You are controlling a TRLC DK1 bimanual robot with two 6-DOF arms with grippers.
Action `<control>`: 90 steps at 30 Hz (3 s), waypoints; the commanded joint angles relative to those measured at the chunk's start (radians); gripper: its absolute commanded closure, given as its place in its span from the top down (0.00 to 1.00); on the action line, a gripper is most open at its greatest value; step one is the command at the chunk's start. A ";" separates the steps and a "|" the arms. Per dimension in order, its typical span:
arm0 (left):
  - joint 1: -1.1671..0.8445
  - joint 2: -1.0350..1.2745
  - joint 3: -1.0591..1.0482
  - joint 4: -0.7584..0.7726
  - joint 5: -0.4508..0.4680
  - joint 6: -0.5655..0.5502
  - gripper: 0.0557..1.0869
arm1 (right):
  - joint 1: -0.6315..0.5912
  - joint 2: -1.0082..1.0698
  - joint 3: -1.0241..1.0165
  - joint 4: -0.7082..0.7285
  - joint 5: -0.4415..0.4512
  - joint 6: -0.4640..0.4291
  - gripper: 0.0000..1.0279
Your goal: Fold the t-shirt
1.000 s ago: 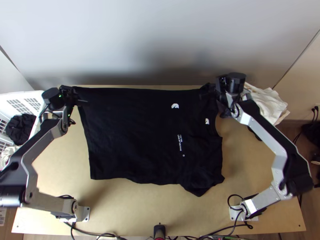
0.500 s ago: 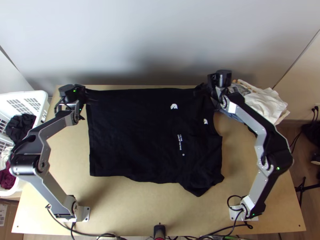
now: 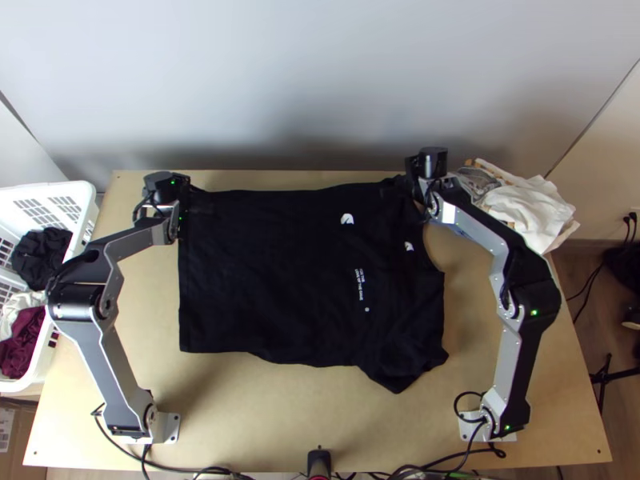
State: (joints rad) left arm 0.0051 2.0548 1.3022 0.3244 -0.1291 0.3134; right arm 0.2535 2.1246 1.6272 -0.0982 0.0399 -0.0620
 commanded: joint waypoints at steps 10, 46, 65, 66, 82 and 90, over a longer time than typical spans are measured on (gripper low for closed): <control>-0.011 0.016 0.032 -0.025 -0.023 -0.014 0.03 | -0.003 0.078 0.022 0.000 0.002 0.018 0.03; -0.011 -0.443 -0.325 -0.041 0.026 -0.076 0.03 | -0.011 -0.236 -0.205 -0.055 0.000 0.094 0.03; 0.019 -0.659 -0.500 -0.077 0.055 -0.074 0.03 | -0.005 -0.380 -0.328 -0.077 0.000 0.116 0.03; 0.018 -0.665 -0.503 -0.082 0.055 -0.076 0.03 | -0.005 -0.393 -0.340 -0.078 0.002 0.122 0.03; -0.042 -0.777 -0.638 -0.130 0.055 -0.103 0.03 | 0.010 -0.508 -0.460 -0.179 -0.005 0.123 0.03; -0.045 -0.791 -0.704 -0.130 0.055 -0.103 0.03 | 0.016 -0.503 -0.535 -0.219 -0.048 0.122 0.03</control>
State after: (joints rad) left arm -0.0345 1.2789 0.6529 0.1967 -0.0742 0.2115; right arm 0.2623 1.6238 1.1477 -0.2836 0.0166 0.0628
